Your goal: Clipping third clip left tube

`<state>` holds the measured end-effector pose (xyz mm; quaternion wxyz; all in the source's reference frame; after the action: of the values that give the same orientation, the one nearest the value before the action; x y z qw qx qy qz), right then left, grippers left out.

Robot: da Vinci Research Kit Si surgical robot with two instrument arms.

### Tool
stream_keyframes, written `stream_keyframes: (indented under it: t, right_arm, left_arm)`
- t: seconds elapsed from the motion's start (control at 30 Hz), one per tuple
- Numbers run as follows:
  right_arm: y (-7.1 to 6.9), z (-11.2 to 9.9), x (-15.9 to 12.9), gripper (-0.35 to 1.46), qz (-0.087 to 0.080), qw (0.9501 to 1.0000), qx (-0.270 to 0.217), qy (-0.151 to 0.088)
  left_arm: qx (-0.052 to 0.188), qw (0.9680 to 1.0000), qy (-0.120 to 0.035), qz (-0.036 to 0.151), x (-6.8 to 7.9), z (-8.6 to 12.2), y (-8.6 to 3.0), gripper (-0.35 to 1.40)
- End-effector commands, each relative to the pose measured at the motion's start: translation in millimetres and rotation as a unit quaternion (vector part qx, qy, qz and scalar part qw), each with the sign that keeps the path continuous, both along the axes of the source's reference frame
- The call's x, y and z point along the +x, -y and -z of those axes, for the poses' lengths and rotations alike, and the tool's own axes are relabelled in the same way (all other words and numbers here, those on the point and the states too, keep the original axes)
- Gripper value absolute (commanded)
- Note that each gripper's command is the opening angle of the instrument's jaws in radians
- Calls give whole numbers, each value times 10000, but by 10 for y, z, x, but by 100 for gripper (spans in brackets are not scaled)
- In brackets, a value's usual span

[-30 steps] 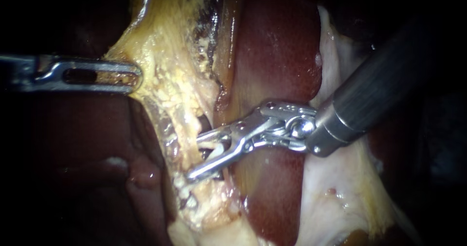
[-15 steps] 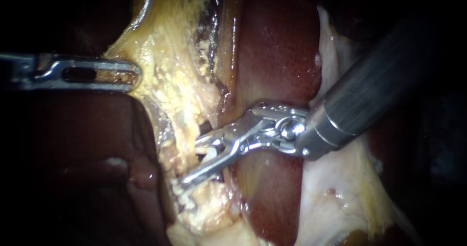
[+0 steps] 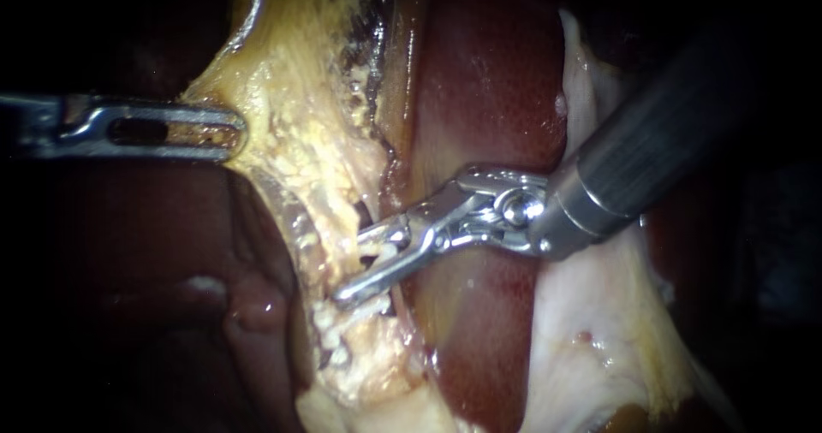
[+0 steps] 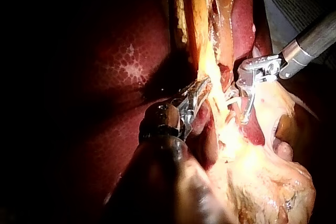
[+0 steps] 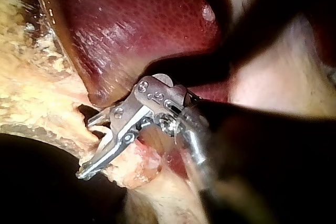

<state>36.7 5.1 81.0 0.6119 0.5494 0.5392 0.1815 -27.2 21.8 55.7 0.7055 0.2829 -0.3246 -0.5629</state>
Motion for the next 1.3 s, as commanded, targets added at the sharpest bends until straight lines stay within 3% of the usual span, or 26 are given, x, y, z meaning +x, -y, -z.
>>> stream_keyframes:
  t: [0.03,0.3,0.73,1.1,1.3]
  right_arm:
    - [1,0,1,50,3,10000,-3,-8]
    - [7,11,5,51,23,10000,-1,-21]
    - [3,4,-8,51,28,10000,1,-22]
    - [29,14,3,51,460,9986,-20,-260]
    - [32,27,6,52,456,9974,133,-538]
  left_arm:
    - [-1,10000,-1,1,0,0,0,-35]
    - [-1,10000,-1,1,0,0,0,-35]
    - [-1,10000,-1,0,1,1,0,-35]
    - [-1,10000,-1,0,1,0,0,-35]
    - [-1,10000,-2,1,1,0,0,-35]
